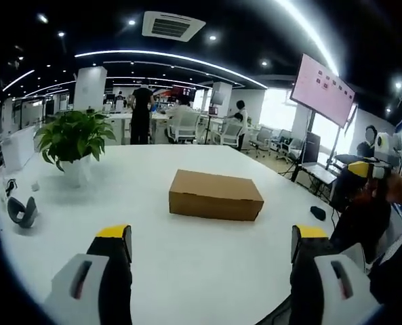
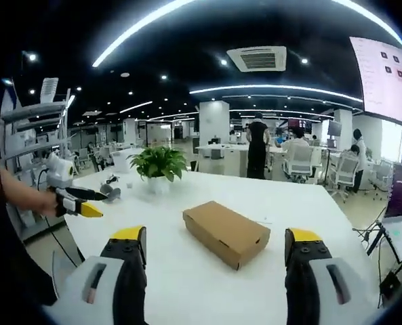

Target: Operate the shoe box by opening the lid, removing the specified soft item, and placing it in the target area until the item is outside and the box remains undamaged.

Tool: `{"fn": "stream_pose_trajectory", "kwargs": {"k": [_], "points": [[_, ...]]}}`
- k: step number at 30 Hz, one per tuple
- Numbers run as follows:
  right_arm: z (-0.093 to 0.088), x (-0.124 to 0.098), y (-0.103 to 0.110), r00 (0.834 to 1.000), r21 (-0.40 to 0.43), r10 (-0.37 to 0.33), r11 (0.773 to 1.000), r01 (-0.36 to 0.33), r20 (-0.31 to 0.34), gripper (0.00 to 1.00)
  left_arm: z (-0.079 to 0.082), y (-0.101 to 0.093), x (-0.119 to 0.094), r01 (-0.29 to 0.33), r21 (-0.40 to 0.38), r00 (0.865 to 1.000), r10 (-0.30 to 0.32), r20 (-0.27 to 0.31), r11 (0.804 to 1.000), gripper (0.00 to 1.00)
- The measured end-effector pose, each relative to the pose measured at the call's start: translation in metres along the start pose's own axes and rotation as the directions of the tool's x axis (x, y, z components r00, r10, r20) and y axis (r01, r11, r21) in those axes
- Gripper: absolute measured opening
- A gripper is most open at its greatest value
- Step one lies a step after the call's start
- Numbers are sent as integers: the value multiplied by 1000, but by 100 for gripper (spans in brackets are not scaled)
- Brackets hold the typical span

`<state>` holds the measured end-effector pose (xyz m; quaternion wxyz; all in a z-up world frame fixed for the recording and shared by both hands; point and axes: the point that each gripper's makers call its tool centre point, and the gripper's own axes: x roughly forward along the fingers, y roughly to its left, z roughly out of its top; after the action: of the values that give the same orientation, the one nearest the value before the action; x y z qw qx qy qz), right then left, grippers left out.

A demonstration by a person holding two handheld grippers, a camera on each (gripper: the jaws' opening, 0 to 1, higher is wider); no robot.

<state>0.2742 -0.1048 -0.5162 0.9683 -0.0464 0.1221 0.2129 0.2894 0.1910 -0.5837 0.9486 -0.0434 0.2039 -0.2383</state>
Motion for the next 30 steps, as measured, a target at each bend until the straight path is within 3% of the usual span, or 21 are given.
{"fn": "stream_pose_trajectory", "kwargs": {"k": [1,6,11,18,20,25,27,30], "points": [[-4,1,-1,1000,-7,-4,1000,4,-22,80,-5,5,0,-24,16,999,25,-34,1000,96],[-9,4,0,999,-21,-9,1000,8,-37,78,1,8,7,-30,68,999,32,-17,997,97],[-14,5,5,999,24,-31,999,32,-33,83,2,1,19,42,14,999,-42,3,999,99],[-5,12,18,1000,89,-15,996,14,9,90,-1,3,21,62,27,998,-62,-23,998,99],[-3,14,18,1000,78,-11,997,10,13,91,2,4,21,72,-3,997,-72,11,997,99],[-14,19,8,996,51,-74,996,77,-54,85,-4,15,25,74,-60,997,-73,6,995,99],[-17,21,8,995,19,-79,997,81,-63,84,-1,17,26,78,-52,996,-76,40,996,99],[-18,23,8,995,39,-74,996,77,-66,84,-4,19,32,72,-30,997,-71,30,997,99]]}}
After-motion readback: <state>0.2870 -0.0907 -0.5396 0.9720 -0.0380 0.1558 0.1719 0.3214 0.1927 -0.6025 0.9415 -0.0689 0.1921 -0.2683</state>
